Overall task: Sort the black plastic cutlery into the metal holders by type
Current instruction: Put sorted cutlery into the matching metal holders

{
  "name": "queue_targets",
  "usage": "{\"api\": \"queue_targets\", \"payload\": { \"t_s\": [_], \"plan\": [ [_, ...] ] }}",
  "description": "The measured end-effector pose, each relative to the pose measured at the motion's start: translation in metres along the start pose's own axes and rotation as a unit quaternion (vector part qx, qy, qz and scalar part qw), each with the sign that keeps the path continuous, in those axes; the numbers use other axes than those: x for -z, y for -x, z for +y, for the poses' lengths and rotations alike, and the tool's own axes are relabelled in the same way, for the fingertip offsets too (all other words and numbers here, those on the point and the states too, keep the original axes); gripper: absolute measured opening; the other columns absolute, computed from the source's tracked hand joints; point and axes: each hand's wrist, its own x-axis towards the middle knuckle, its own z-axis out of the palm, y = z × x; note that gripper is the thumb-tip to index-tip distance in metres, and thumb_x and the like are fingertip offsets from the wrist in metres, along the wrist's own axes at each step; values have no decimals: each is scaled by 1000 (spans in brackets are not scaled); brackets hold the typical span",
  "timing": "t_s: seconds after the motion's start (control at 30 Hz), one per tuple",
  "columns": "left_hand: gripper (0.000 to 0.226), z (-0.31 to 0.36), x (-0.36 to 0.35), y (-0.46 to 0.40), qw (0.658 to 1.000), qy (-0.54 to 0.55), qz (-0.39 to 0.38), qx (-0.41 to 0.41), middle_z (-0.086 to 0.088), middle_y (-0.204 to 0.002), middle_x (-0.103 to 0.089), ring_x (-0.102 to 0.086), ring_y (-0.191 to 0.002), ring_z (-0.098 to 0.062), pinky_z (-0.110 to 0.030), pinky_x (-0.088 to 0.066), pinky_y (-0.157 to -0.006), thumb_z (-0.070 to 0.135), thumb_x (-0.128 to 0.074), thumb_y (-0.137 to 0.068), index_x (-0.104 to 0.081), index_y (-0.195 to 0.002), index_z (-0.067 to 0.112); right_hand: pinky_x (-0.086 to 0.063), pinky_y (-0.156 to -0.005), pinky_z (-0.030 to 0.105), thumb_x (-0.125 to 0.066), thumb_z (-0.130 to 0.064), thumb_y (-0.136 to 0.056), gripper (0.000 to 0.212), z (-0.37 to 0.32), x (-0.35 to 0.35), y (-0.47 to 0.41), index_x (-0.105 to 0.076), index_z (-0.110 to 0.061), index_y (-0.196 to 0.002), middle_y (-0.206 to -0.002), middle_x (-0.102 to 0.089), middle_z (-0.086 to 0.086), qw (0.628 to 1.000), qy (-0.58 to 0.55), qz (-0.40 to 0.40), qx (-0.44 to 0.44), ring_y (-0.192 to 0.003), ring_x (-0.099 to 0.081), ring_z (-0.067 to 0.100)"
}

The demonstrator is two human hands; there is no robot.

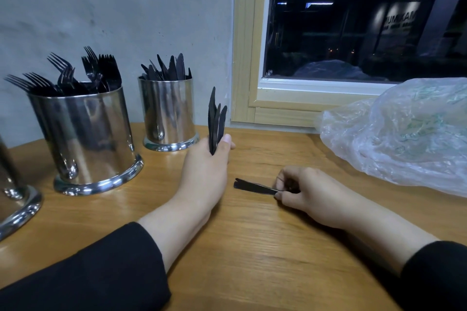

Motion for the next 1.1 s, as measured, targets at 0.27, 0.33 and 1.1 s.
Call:
{"api": "queue_targets", "payload": {
  "t_s": [0.27, 0.33, 1.1],
  "plan": [
    [32, 6, 4, -4, 997, 17, 66, -41, 5, -65, -63, -67, -70, -15, -43, -56, -79, 34, -47, -107, -62, -84, 18, -42, -63, 14, -63, -33, -97, 8, 0, -5, 2, -58, -33, -90, -79, -65, -22, 994, -53, 89, 26, -71, -57, 2],
    [35, 7, 5, -5, 996, 0, 68, -54, 3, -69, -69, -68, -75, -20, -46, -57, -83, 35, -46, -107, -61, -80, 19, -42, -63, 16, -62, -35, -97, 8, -1, -6, 1, -58, -35, -91, -80, -64, -21, 992, -56, 114, 26, -71, -57, 5],
    [33, 8, 3, -4, 862, -278, -165, -391, 18, -67, -38, -31, -68, -7, -25, -23, -59, 40, -63, -94, -43, -75, 21, -15, -45, 25, -59, -21, -101, 14, -37, 2, 6, -56, -8, -104, -55, -51, 7, 926, -362, 72, -85, -42, -25, 17]
  ]
}}
